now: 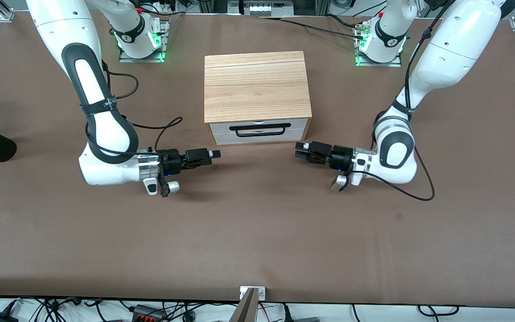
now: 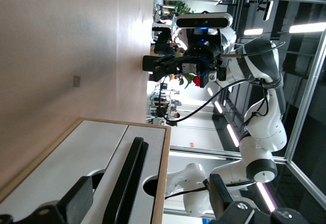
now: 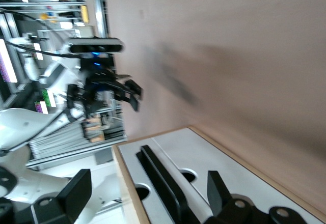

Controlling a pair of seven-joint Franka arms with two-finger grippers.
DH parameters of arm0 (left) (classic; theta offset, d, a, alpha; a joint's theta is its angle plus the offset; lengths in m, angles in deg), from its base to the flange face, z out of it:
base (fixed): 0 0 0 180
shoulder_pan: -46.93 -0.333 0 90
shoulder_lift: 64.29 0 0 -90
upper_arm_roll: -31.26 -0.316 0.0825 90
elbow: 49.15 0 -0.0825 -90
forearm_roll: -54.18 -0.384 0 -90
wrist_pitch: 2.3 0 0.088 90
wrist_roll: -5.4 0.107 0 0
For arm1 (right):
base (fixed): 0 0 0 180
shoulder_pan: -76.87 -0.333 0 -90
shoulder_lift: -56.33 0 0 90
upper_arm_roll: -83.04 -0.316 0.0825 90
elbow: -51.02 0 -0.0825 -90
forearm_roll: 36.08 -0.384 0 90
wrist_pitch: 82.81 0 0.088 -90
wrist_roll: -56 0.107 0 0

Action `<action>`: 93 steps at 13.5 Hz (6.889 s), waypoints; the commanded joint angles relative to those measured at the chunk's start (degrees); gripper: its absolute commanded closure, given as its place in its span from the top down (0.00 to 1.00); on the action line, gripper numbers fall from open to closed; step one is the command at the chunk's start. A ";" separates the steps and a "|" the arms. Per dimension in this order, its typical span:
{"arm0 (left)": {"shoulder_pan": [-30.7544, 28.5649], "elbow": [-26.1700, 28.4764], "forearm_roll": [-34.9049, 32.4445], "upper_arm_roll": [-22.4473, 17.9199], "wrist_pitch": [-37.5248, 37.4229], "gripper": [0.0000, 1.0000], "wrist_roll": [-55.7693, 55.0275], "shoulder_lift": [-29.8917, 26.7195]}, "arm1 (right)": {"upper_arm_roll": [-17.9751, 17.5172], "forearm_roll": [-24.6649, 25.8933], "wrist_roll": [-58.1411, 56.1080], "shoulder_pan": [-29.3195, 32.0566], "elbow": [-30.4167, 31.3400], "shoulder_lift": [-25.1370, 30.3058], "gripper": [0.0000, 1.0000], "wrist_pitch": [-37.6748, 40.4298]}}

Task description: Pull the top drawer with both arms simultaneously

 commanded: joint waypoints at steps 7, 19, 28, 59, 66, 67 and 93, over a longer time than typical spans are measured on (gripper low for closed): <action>0.92 8.90 8.64 2.77 0.16 0.83 9.26 0.56 | -0.51 -15.00 -20.64 -0.76 4.90 -8.50 1.00 10.95; 1.19 12.95 10.57 3.30 0.07 0.38 13.04 0.38 | -3.33 -15.18 -20.55 -2.25 7.20 -8.59 0.57 12.01; 1.63 12.95 11.99 3.30 -0.11 0.26 12.95 0.47 | -3.33 -15.09 -20.64 -2.25 9.13 -8.42 0.24 12.89; 0.58 6.25 14.80 2.07 6.15 0.23 8.44 2.67 | -2.89 -15.27 -19.85 -1.55 -0.71 -13.43 0.00 11.83; -0.39 10.13 14.89 2.25 2.45 0.26 11.19 1.27 | -2.89 -15.27 -19.85 -1.64 -0.71 -13.43 0.00 11.83; -0.91 10.57 14.89 2.51 1.57 0.28 10.84 1.00 | -2.89 -15.27 -19.85 -1.64 -0.71 -13.43 0.00 11.83; -0.92 10.32 14.89 3.39 3.57 0.09 11.46 -0.85 | -2.89 -15.27 -19.94 -1.64 -2.20 -14.74 0.00 11.31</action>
